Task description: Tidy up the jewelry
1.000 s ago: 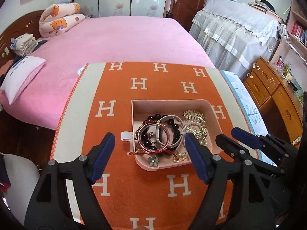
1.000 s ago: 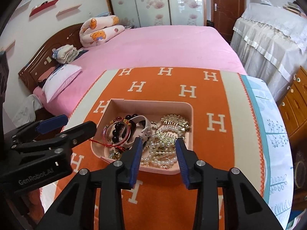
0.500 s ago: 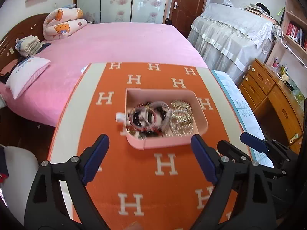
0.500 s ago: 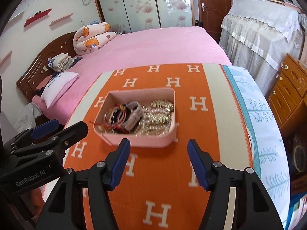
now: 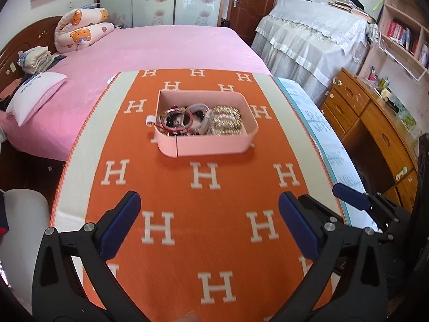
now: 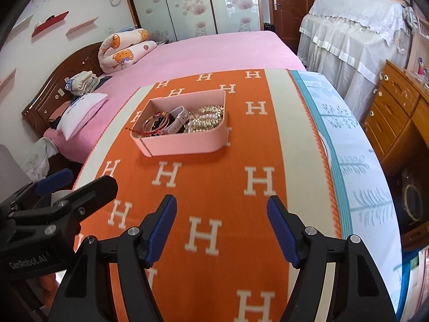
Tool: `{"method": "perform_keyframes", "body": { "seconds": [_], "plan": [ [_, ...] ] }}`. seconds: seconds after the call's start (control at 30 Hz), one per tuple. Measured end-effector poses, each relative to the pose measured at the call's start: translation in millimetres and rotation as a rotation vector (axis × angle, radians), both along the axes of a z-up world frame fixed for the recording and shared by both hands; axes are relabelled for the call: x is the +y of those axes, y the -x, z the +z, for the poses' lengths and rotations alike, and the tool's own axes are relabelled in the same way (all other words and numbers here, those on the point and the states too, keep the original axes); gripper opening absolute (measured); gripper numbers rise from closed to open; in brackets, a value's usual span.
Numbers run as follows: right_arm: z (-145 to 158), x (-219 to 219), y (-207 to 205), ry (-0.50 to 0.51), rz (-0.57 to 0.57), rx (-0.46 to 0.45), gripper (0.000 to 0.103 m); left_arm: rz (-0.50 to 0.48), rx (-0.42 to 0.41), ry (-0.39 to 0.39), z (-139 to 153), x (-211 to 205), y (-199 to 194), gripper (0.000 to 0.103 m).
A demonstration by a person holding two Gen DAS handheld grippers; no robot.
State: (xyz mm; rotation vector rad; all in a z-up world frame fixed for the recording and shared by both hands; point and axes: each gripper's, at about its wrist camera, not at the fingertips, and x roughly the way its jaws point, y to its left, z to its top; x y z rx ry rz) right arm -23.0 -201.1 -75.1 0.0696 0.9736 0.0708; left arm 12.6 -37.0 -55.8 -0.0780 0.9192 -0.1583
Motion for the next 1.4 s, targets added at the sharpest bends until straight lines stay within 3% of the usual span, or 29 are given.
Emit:
{"method": "perform_keyframes", "body": {
  "seconds": [0.27,0.4,0.73,1.13,1.4],
  "plan": [
    [17.1,-5.2,45.3,-0.020,0.014,0.018,0.073,0.005,0.008,-0.022,19.9,-6.3,42.3,0.102],
    [35.0,-8.2,59.1,-0.009,0.002,-0.020,0.076,0.017,-0.019,-0.031,39.8,-7.4,56.2,0.102],
    [83.9,-12.7,58.2,-0.018,-0.017,-0.125,0.077,0.066,-0.088,-0.054,87.2,-3.4,68.7,0.102],
    [115.6,0.7,54.7,0.026,0.005,-0.170,0.077,0.093,-0.116,-0.068,108.1,4.0,70.6,0.102],
    [121.2,4.0,57.0,0.046,0.004,-0.166,0.077,0.091,-0.112,-0.082,111.2,3.3,68.9,0.102]
  ]
}}
